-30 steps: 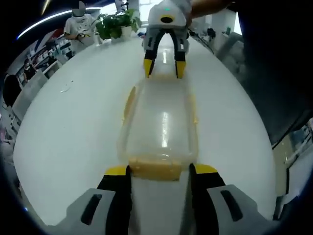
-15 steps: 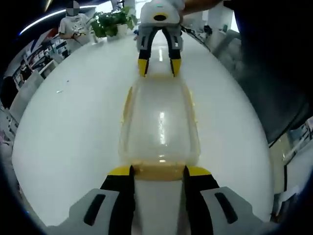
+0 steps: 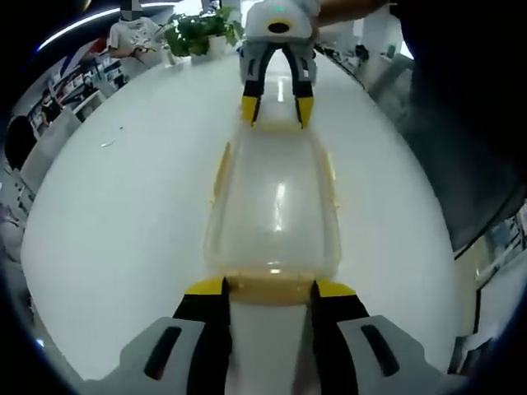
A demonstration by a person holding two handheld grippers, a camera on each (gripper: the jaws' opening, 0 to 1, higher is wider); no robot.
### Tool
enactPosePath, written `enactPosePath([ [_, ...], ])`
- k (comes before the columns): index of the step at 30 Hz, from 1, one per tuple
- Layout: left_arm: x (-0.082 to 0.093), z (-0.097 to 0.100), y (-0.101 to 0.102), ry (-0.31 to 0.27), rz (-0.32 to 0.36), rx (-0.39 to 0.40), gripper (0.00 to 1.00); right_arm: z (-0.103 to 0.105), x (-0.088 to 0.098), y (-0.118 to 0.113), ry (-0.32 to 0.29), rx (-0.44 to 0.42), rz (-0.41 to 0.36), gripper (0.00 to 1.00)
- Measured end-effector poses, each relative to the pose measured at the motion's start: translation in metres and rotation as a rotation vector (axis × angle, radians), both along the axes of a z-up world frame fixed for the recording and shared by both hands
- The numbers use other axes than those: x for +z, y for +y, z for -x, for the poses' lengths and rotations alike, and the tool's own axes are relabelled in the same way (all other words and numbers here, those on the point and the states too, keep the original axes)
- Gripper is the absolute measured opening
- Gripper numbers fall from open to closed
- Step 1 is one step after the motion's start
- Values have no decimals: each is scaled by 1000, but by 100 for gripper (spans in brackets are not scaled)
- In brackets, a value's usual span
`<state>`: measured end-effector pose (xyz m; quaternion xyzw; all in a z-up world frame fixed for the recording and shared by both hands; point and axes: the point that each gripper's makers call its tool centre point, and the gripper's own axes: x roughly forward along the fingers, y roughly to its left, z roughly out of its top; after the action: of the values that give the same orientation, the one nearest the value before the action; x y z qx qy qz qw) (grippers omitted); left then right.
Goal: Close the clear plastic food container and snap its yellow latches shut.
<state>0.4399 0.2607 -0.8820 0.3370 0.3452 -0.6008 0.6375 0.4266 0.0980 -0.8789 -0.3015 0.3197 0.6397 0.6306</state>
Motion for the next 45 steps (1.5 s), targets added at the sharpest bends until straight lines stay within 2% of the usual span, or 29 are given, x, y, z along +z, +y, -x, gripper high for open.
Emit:
enactPosePath([
  [2,3,3,-2,-16,-17,10,35,-1,8,0,-12,6,-20,34],
  [6,18,9,-11,-24,7,28,35,2,17,-10,-26,22,-16,35],
  [10,27,9,-16,-44,-4,39,35,2,30,-16,-51,33,-30,35],
  [18,60,8,-30,-109,-6,51,35,2,63,-31,-111,40,-59,35],
  [24,79,5,-42,-155,-24,60,35,-2,78,-42,-153,41,-58,35],
  [29,94,5,-53,-163,-29,53,35,-3,88,-51,-163,38,-58,35],
  [32,98,3,-56,-170,-32,51,35,-3,93,-55,-169,32,-63,35],
  [45,101,4,-67,-180,-47,53,35,-5,91,-65,-181,42,-41,36],
])
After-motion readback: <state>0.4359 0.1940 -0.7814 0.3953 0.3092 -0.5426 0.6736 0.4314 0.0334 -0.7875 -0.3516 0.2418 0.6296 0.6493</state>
